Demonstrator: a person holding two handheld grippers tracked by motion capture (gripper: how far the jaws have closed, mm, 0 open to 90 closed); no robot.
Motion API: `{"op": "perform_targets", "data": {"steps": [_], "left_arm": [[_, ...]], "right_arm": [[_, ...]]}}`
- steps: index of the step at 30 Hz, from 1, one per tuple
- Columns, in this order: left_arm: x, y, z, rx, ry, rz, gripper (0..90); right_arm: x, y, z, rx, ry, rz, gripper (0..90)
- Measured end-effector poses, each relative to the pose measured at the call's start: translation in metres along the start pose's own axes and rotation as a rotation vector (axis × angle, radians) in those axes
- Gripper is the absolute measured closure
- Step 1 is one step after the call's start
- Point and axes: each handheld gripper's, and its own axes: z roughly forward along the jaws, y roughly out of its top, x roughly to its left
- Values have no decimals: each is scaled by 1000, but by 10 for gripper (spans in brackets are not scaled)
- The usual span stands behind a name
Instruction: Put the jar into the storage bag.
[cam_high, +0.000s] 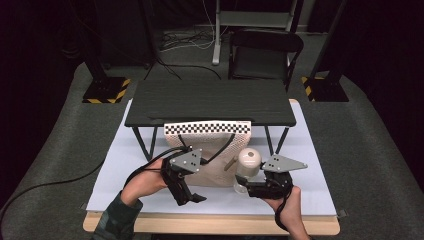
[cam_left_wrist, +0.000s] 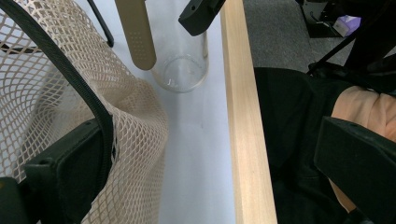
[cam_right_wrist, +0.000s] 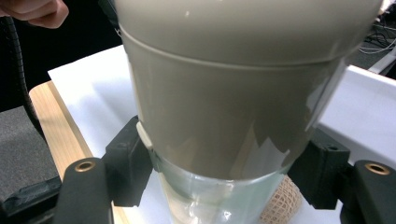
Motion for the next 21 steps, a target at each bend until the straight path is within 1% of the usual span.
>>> {"op": "perform_targets", "data": {"steps": [4, 10, 21], "left_arm": [[0, 0, 0, -1, 1, 1, 0], [0, 0, 0, 2, 2, 1, 0], [-1, 1, 0, 4, 2, 5, 0]], "right_arm": [[0, 3, 2, -1, 2, 1, 297], [3, 12, 1, -11, 4, -11, 297], [3, 20, 5, -17, 2, 7, 297]]}}
